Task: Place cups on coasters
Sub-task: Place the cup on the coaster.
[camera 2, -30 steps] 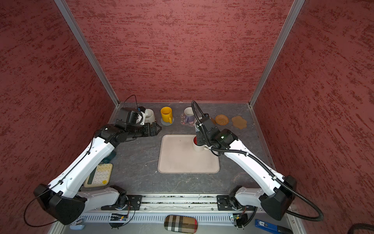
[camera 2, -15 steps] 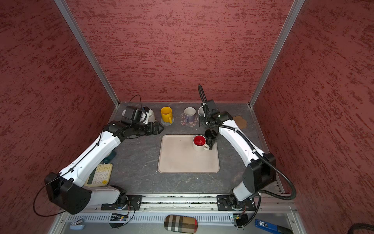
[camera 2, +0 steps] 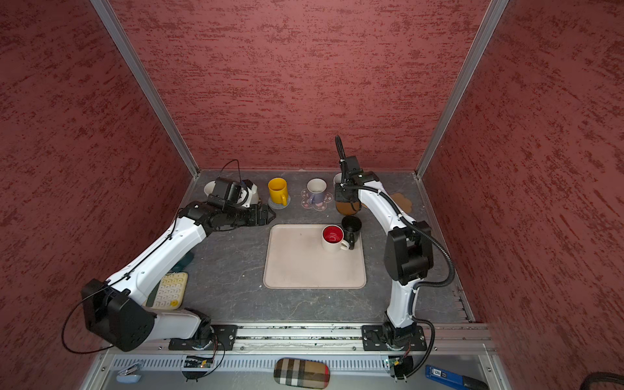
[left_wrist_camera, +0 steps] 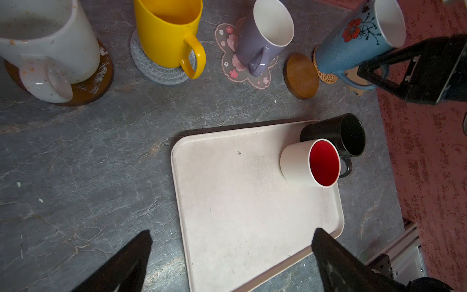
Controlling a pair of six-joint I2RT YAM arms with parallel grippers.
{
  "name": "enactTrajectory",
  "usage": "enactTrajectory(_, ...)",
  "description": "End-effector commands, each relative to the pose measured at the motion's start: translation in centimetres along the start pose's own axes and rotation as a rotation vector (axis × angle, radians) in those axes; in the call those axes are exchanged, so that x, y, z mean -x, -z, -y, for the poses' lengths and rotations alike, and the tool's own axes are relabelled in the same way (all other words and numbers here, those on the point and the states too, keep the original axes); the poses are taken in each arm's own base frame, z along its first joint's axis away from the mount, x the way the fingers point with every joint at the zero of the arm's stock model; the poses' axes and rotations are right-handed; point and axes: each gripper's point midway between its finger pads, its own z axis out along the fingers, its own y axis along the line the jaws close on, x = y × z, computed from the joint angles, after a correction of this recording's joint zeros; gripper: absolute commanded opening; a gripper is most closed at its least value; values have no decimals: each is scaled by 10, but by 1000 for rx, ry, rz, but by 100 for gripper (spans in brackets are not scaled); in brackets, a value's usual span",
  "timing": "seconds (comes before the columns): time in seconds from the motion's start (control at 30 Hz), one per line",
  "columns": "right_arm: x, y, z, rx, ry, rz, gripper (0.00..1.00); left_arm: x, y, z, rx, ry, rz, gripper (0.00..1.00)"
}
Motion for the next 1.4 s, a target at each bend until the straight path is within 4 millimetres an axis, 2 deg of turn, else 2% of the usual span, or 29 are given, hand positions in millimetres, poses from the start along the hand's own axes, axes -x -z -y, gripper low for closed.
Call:
enactTrajectory(0.0,33,4,-7,35,3,98,0,-2,-6,-4,17,-24,1,99)
enactTrajectory(0.17,33,-14,-4,19,-17,79,0,-8,-7,-7,25,-29,-5,99)
enactTrajectory(0.57,34,-35,20,-38,-60,64,0,-12,-7,-10,32,-37,-6,100)
enactTrajectory(0.97,23,-42,29,-44,-75,51,0,-13,-12,-11,31,-33,-18,100)
enactTrajectory(1.17,23,-46,26,-25,-79,44,0,-14,-14,-10,27,-31,-25,99)
enactTrajectory(1.37,14,-50,26,-21,-79,24,0,-14,-16,-9,20,-28,-30,99)
